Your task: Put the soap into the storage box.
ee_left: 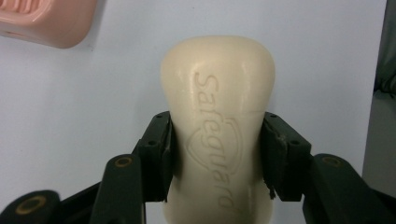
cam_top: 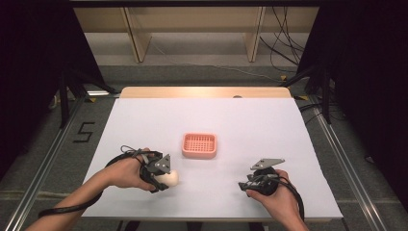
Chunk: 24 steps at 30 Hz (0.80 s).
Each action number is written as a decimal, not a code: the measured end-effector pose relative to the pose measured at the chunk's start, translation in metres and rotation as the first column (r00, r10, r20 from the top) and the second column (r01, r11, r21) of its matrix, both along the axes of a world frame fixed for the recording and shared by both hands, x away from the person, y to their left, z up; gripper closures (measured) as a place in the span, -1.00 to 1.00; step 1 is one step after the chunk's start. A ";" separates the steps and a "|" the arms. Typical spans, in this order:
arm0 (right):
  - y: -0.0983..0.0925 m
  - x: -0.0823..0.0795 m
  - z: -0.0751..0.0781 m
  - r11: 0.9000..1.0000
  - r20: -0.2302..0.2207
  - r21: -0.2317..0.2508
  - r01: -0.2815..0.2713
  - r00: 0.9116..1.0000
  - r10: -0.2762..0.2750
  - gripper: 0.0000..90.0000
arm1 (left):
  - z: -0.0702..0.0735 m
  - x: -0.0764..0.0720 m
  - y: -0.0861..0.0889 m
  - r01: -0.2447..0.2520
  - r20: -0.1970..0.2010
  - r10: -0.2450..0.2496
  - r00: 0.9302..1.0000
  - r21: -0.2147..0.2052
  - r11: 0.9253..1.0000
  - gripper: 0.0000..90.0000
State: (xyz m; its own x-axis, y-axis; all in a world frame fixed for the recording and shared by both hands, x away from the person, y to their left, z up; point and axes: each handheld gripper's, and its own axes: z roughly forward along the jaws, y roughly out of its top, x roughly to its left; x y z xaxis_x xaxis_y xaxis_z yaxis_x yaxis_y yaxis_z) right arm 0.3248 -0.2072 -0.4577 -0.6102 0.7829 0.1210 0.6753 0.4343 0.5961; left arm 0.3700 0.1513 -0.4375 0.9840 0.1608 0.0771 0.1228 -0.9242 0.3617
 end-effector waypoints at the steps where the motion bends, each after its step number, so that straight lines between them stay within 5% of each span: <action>1: 0.000 0.000 0.000 1.000 0.000 0.001 0.001 1.000 -0.001 0.18 | 0.000 0.001 0.000 0.008 0.011 -0.008 1.000 0.001 1.000 0.09; 24: 0.000 0.001 -0.001 1.000 0.014 0.016 0.010 1.000 -0.010 0.18 | 0.005 0.010 0.001 -0.028 0.046 0.030 0.998 -0.045 0.999 0.09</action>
State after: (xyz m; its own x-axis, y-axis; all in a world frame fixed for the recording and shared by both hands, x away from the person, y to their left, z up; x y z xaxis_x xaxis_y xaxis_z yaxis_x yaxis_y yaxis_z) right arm 0.3254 -0.2077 -0.4590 -0.6040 0.7871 0.1248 0.6710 0.4177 0.6125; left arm 0.3799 0.1519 -0.4330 0.9743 0.1939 0.1147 0.1318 -0.9036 0.4077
